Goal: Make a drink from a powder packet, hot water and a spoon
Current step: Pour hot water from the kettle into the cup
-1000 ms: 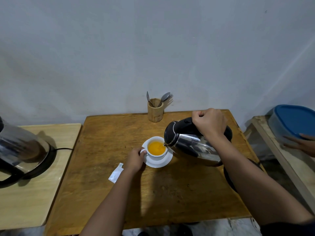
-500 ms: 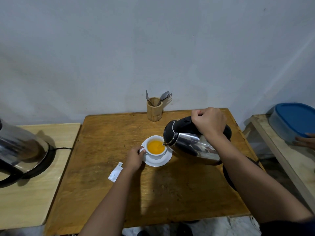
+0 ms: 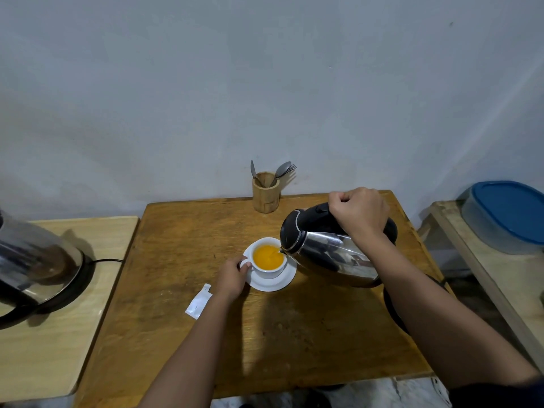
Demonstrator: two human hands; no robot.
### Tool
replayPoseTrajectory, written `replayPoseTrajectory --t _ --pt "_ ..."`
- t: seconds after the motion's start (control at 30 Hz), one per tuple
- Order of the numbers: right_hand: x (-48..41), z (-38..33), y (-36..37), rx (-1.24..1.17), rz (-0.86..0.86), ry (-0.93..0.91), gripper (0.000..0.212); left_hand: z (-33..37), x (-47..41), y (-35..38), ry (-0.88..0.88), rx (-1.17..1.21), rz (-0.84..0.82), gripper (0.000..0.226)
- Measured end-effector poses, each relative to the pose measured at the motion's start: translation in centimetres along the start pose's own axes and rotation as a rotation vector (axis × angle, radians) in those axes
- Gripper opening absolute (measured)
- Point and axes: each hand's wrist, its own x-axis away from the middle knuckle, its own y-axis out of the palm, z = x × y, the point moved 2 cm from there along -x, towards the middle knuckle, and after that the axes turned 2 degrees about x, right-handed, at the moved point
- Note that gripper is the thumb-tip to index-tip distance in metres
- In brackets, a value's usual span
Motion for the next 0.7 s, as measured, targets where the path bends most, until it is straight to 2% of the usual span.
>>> replayPoseTrajectory --t 0.17,0.37,0.57,0.7 --pt "0.0 0.0 0.0 -0.022 0.001 0.018 0.042 0.1 0.1 -0.2 -0.009 -0.006 -0.013 0.031" --pt "0.4 0.5 -0.6 -0.122 0.02 0.126 0.043 0.2 0.2 -0.3 0.0 -0.009 -0.014 0.03" --pt "1.0 2.2 -2.0 -0.279 0.087 0.364 0.048 0.3 0.4 -0.1 0.003 0.017 0.006 0.029" --pt "1.7 4.4 -3.3 -0.387 0.164 0.556 0.044 0.4 0.6 0.1 0.008 0.023 0.02 0.03"
